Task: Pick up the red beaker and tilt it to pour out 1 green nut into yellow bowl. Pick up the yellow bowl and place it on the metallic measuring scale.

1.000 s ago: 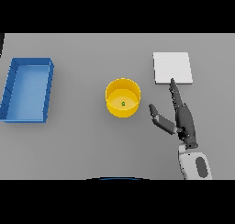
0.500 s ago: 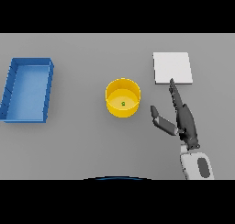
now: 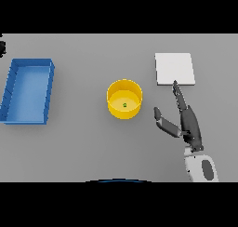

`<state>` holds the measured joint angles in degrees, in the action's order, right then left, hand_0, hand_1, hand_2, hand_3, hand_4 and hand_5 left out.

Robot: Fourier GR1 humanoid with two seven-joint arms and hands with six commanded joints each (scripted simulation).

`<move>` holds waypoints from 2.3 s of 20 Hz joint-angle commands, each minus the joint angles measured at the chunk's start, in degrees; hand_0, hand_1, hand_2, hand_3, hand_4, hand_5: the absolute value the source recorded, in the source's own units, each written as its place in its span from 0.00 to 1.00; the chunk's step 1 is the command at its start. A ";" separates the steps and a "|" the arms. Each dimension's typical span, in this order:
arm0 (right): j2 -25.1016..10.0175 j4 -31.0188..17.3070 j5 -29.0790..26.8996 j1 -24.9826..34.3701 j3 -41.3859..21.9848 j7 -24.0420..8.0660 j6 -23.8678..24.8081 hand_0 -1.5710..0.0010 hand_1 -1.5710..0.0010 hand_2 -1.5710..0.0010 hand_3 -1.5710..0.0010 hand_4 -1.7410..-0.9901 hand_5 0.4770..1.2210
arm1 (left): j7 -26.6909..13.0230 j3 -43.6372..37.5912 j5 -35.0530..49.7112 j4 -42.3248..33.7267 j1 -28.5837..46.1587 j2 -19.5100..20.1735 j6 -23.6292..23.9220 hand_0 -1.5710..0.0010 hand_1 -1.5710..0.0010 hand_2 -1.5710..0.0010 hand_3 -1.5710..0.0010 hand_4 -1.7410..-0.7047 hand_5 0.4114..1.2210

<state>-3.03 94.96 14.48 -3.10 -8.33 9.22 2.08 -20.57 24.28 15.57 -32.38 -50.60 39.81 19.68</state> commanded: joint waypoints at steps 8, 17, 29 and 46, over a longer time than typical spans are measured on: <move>0.49 -0.52 -0.32 1.13 0.14 -1.38 0.17 1.00 1.00 1.00 1.00 0.77 0.27 | -11.99 6.04 6.87 -24.50 14.52 6.28 3.23 0.00 0.00 0.00 0.10 0.08 0.59; 0.22 -0.34 -0.15 1.05 -0.21 -0.77 -0.13 1.00 1.00 1.00 1.00 0.79 0.28 | -6.72 9.38 8.25 -31.12 17.54 12.27 -10.75 0.74 0.77 0.78 0.82 0.94 0.30; -3.58 0.63 5.88 2.23 -3.77 -2.03 -2.50 1.00 1.00 1.00 1.00 0.80 0.32 | -1.88 8.90 5.15 -29.47 16.73 10.08 -4.23 0.98 0.98 0.98 0.99 0.99 0.34; -20.55 -14.55 33.68 33.68 -26.82 1.77 -24.55 1.00 1.00 1.00 1.00 0.70 0.31 | 0.51 7.88 7.04 -28.80 16.99 9.50 -5.84 1.00 1.00 1.00 1.00 0.98 0.34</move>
<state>-23.60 80.41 48.17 30.58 -35.14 10.92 -22.47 -20.15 32.15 22.61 -61.18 -33.61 49.32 13.86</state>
